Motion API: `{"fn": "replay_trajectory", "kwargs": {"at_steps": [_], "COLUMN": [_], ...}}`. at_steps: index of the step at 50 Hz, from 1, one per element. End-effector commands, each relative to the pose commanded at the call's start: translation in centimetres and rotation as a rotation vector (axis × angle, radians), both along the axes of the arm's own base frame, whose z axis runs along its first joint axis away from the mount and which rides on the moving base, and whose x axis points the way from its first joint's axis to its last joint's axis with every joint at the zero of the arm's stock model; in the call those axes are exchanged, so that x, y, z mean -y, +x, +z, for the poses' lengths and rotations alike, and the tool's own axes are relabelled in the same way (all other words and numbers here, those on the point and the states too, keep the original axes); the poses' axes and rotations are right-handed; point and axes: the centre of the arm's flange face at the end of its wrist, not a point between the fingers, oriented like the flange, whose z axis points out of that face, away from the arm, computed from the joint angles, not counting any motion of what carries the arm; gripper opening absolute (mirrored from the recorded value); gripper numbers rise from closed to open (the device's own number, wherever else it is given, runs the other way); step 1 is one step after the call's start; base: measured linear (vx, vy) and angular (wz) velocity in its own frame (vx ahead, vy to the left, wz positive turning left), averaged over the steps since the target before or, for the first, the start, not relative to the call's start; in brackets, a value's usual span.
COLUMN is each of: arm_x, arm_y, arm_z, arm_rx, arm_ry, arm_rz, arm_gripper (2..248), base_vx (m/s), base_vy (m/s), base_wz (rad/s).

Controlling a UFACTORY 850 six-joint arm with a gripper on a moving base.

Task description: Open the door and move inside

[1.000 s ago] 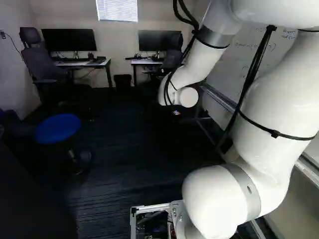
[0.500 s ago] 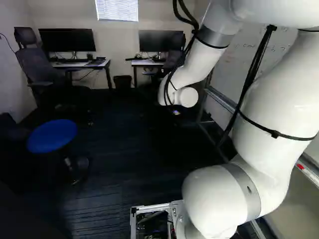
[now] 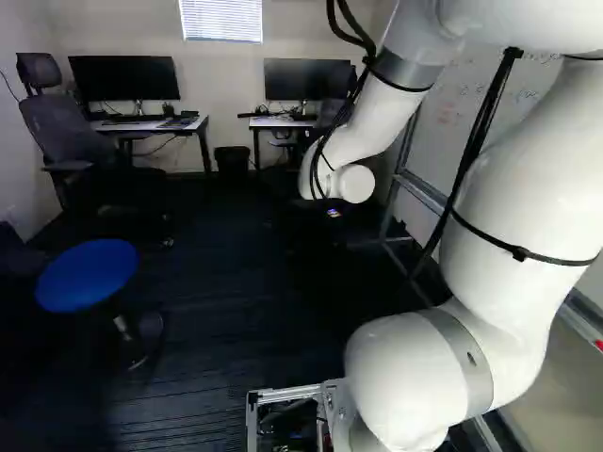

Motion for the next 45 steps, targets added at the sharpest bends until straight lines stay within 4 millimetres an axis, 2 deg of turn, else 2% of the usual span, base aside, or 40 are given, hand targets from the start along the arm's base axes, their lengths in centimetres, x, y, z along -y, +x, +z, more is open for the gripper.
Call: {"fn": "replay_trajectory", "kwargs": {"at_steps": [10, 45], "arm_x": [-0.01, 0.06], "arm_y": [0.32, 0.16], "arm_z": [0.0, -0.07], "arm_rx": [0.0, 0.0], "arm_ry": [0.0, 0.0], "arm_rz": [0.0, -0.002], "arm_gripper": [247, 247], "base_vx": [0.144, -0.004], "base_vy": [0.004, 0.0], "base_wz": [0.0, 0.001]}}
